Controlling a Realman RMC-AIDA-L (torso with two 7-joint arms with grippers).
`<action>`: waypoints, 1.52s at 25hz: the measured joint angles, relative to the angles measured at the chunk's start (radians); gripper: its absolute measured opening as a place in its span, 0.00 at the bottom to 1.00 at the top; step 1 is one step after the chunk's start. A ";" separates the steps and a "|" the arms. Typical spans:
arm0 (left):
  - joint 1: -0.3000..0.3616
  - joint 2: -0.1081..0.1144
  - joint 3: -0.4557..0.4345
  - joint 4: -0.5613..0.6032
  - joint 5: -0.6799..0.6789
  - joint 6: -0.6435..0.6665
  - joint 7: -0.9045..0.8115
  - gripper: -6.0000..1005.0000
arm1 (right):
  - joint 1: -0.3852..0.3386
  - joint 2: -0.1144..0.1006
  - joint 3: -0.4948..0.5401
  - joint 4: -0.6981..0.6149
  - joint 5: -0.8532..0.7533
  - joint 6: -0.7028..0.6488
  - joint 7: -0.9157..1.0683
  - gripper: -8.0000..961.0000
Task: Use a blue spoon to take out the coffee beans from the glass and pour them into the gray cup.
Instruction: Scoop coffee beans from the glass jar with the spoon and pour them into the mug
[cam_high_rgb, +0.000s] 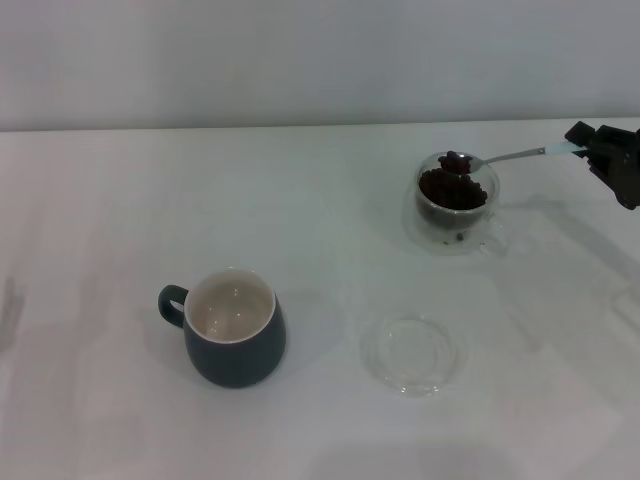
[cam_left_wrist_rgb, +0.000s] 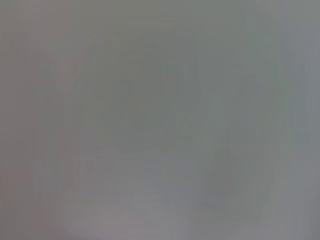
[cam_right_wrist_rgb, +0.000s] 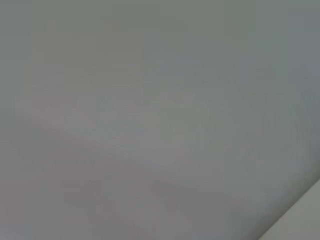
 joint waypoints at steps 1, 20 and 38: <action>0.000 0.000 0.000 0.000 0.000 0.000 0.000 0.78 | 0.000 0.000 0.000 0.000 0.000 -0.012 0.000 0.18; -0.010 -0.002 0.002 0.007 0.000 0.000 0.000 0.78 | 0.046 0.022 -0.199 0.026 -0.002 -0.166 0.014 0.18; -0.011 -0.003 0.002 0.018 0.003 -0.003 0.000 0.78 | 0.187 0.039 -0.497 0.027 0.078 -0.053 0.006 0.19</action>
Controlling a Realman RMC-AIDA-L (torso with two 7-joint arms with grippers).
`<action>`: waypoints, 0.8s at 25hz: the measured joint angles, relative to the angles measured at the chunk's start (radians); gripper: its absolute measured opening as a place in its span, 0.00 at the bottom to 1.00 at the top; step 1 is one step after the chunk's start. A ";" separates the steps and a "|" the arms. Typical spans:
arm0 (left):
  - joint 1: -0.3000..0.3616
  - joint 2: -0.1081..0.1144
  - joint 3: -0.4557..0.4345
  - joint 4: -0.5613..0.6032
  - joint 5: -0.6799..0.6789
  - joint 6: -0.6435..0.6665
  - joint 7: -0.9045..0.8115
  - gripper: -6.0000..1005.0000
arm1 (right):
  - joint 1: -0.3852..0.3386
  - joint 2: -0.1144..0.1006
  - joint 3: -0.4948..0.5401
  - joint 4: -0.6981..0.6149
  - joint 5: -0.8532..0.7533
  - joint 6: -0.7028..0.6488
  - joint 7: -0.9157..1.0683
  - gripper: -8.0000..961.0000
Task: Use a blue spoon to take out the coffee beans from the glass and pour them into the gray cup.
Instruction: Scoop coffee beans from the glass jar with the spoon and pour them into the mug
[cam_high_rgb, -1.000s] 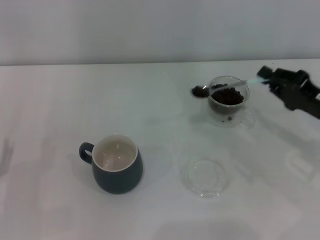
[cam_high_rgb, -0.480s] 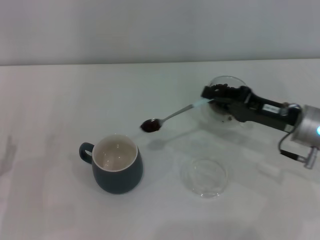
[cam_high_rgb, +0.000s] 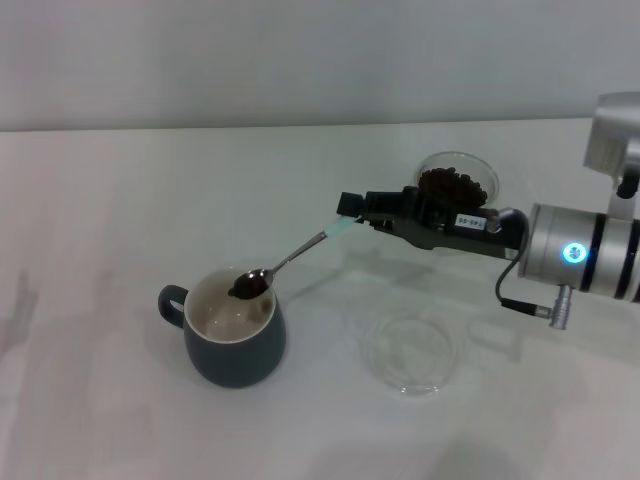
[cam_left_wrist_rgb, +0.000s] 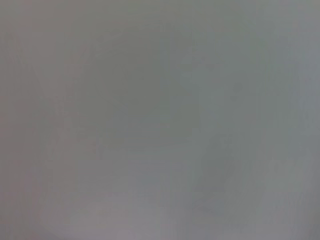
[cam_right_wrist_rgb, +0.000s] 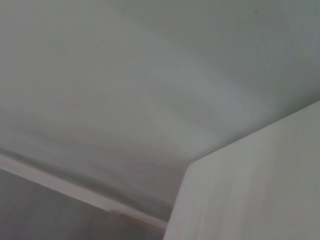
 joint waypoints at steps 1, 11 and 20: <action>0.000 0.000 0.000 0.003 0.000 0.000 0.000 0.78 | 0.001 0.000 -0.021 -0.003 0.012 0.013 -0.001 0.19; 0.001 0.000 0.003 0.005 0.011 -0.001 -0.003 0.78 | -0.007 -0.001 -0.133 -0.096 0.035 0.096 -0.066 0.19; 0.001 -0.001 0.003 0.005 0.013 -0.005 -0.006 0.78 | -0.020 -0.002 -0.160 -0.147 0.036 0.090 -0.273 0.19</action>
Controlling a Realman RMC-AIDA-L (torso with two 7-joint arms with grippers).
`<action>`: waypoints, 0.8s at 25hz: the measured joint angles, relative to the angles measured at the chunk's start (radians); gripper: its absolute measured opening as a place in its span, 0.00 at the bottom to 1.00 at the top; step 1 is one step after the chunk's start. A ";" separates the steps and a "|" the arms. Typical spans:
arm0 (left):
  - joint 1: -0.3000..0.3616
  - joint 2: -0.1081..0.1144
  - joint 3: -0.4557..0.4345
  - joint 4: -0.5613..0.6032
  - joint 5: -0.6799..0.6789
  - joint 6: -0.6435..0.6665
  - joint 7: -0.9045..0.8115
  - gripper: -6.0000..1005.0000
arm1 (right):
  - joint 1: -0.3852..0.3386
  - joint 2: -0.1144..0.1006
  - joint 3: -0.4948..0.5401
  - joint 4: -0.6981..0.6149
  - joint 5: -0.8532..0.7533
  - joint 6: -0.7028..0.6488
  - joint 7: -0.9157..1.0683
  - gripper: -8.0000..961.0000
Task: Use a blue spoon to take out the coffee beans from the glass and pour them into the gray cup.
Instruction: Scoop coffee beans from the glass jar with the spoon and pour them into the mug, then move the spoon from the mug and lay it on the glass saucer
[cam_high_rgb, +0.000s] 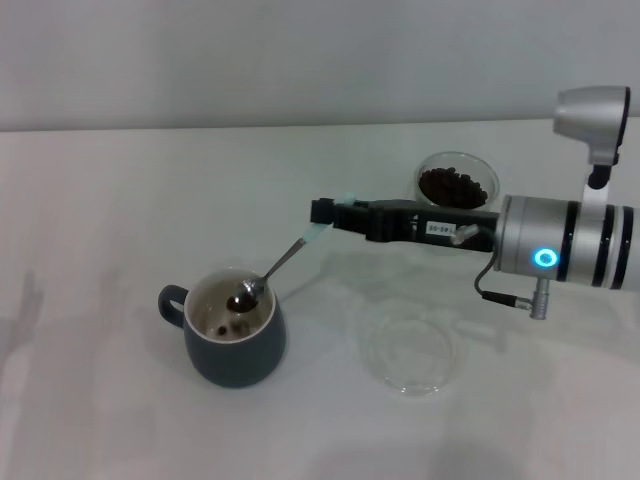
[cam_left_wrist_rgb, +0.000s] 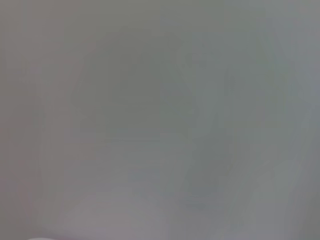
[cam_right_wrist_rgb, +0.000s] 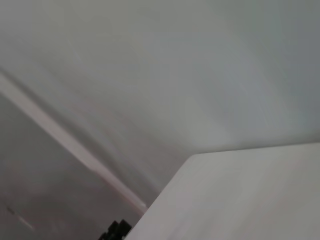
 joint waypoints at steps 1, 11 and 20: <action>0.000 0.000 0.000 0.000 0.000 0.000 0.000 0.78 | 0.000 0.000 -0.007 -0.006 0.000 0.000 -0.021 0.19; -0.002 0.001 0.000 0.000 0.000 0.000 -0.001 0.78 | -0.018 -0.009 -0.022 -0.049 0.029 -0.038 -0.107 0.19; 0.000 0.001 -0.005 -0.008 -0.006 -0.001 -0.001 0.78 | -0.095 -0.094 0.205 0.091 0.054 -0.234 -0.098 0.19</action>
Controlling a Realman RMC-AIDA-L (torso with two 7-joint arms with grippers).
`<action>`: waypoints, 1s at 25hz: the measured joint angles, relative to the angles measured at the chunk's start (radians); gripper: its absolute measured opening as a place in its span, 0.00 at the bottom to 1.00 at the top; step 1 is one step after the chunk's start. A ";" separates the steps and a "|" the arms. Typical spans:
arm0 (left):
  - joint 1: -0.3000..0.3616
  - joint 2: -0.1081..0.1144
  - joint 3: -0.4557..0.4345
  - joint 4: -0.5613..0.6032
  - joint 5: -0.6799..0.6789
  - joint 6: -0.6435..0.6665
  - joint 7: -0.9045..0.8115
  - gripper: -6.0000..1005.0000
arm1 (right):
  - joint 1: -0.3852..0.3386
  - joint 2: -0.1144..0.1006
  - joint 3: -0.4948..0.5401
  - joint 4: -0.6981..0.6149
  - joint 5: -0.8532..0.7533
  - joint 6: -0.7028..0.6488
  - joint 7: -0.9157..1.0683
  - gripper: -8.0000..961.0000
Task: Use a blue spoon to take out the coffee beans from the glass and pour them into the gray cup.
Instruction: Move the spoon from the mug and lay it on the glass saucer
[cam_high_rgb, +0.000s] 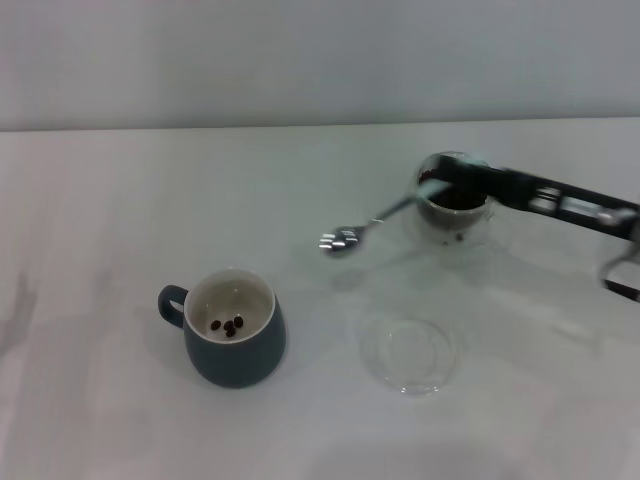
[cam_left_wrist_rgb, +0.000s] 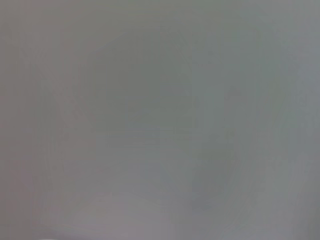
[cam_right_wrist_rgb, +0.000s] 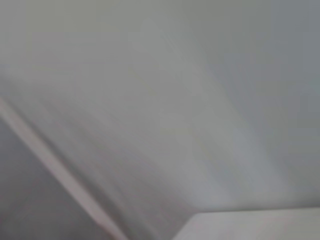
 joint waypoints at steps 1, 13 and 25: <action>0.000 0.000 0.000 0.000 0.000 0.000 0.000 0.78 | -0.005 -0.018 0.006 0.029 0.000 -0.009 0.001 0.19; -0.003 0.003 -0.003 -0.003 -0.002 -0.001 0.004 0.78 | -0.095 -0.071 0.018 0.104 -0.065 -0.033 -0.003 0.19; -0.014 0.003 -0.003 -0.005 -0.002 -0.013 0.007 0.78 | -0.066 -0.052 0.012 0.111 -0.165 0.064 -0.001 0.19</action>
